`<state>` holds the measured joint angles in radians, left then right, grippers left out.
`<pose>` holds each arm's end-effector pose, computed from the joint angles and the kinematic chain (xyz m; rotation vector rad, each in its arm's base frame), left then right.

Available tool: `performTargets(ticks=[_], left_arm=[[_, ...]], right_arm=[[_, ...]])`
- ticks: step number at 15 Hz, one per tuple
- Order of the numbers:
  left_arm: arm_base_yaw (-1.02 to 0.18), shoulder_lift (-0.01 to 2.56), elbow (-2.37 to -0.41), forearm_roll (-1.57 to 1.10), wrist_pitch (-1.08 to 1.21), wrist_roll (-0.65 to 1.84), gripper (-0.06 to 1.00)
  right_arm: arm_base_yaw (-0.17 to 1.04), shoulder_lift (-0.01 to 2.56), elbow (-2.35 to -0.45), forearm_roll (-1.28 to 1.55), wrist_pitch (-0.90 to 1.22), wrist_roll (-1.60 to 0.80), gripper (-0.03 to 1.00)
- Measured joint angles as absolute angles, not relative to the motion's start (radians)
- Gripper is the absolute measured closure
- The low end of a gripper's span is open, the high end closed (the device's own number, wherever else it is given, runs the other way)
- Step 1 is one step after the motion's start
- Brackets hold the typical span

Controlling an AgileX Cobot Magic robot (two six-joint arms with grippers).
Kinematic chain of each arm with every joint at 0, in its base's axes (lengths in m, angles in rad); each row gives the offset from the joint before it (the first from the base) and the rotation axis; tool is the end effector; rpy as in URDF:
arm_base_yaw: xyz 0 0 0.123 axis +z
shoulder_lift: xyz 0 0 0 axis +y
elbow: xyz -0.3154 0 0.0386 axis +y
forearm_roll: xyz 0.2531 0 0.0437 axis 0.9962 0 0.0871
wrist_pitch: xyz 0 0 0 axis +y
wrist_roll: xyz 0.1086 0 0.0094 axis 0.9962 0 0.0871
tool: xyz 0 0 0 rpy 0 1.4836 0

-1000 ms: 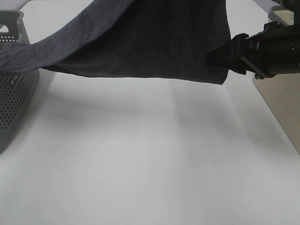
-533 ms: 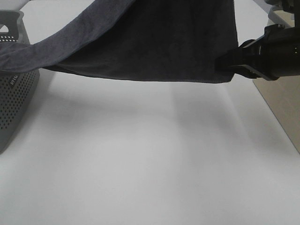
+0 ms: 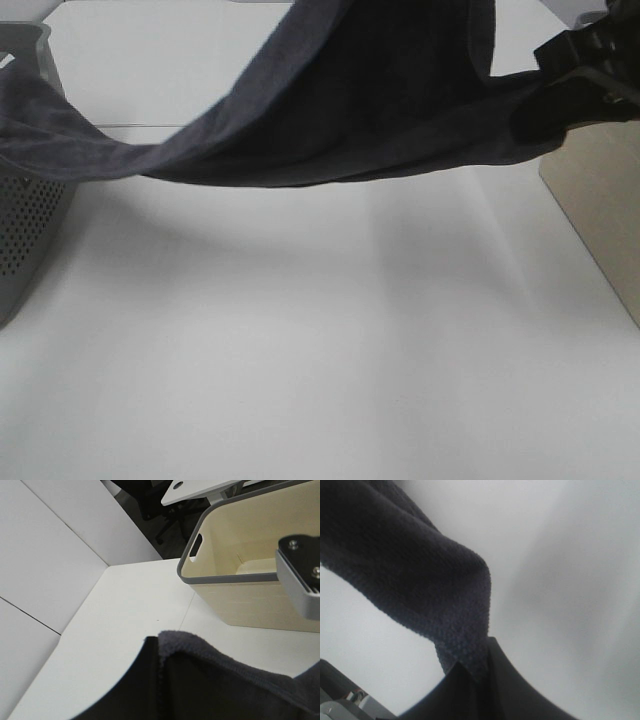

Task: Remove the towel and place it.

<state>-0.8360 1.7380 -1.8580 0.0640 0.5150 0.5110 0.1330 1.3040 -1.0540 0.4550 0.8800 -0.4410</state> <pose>0.2978 -0.3245 0.4683 1.1967 1.4505 -0.1554 0.2591 0.0719 0.3314 -0.4731 2.4860 0.4388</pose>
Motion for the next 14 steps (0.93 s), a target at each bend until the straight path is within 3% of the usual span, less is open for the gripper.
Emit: performTargets(ticks=[3,9,14], left_arm=[[-0.836,1.733,-1.860,0.109,0.638,0.409,0.94],[-0.784,1.687,-1.860,0.276,0.648,0.390,0.94],[-0.662,1.683,-1.860,0.321,0.265,0.372,0.94]], right_arm=[[0.133,1.303,-1.268,0.277,1.125,-0.265,0.95],[0.133,1.344,-1.610,0.182,1.217,-0.290,0.95],[0.133,1.496,-1.944,0.169,1.169,-0.362,0.95]])
